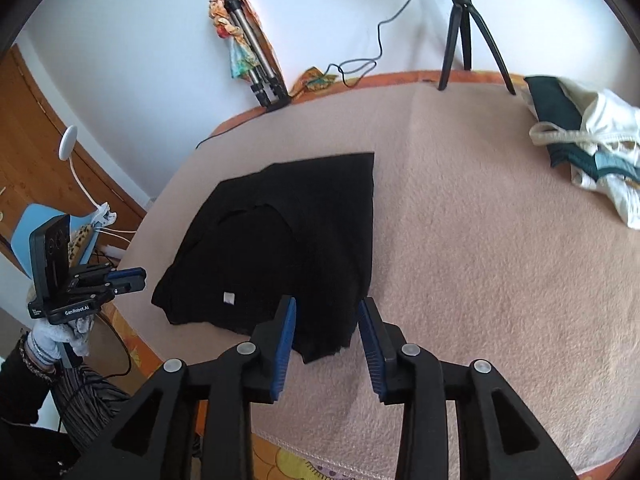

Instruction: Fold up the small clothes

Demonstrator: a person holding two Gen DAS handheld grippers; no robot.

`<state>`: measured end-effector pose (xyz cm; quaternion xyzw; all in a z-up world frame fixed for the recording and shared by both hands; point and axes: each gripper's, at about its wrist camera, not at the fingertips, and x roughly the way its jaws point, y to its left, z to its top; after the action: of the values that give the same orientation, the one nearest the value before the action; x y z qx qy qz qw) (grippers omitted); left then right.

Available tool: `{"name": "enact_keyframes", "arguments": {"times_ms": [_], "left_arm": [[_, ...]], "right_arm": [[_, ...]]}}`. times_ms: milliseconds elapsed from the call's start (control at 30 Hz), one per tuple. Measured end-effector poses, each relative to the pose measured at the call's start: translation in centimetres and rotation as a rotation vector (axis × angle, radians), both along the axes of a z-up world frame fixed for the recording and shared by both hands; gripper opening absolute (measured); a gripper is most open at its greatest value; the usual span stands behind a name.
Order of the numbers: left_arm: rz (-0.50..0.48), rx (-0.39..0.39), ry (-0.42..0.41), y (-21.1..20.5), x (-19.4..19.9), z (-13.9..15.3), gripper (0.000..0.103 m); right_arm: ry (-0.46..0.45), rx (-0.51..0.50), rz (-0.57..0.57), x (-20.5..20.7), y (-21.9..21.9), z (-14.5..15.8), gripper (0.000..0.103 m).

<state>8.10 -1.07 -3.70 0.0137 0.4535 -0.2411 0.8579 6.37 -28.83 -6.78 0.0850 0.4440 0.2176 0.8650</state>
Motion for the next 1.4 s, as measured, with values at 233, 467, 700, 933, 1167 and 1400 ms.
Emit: {"name": "enact_keyframes", "arguments": {"times_ms": [233, 467, 700, 933, 1167, 1400], "left_arm": [[0.127, -0.123, 0.007, 0.7, 7.0, -0.1, 0.053], [0.216, -0.256, 0.125, 1.0, 11.6, -3.5, 0.051], [0.246, -0.325, 0.2, 1.3, 13.2, -5.8, 0.049], [0.294, -0.437, 0.212, 2.0, 13.9, -6.9, 0.0], [0.325, -0.323, 0.123, 1.7, 13.9, -6.3, 0.001], [0.334, -0.259, 0.09, 1.8, 13.8, -6.0, 0.004]], "right_arm": [[-0.053, 0.045, -0.009, 7.2, 0.4, 0.1, 0.035], [0.081, 0.223, -0.096, 14.4, -1.9, -3.9, 0.037], [0.168, 0.311, -0.108, 17.1, -2.3, -6.8, 0.034], [0.169, 0.3, -0.102, 18.2, -1.4, -7.6, 0.012], [0.076, 0.21, -0.121, 17.9, -0.9, -6.2, 0.0], [0.12, 0.195, -0.116, 18.5, -0.6, -6.9, 0.006]]}}
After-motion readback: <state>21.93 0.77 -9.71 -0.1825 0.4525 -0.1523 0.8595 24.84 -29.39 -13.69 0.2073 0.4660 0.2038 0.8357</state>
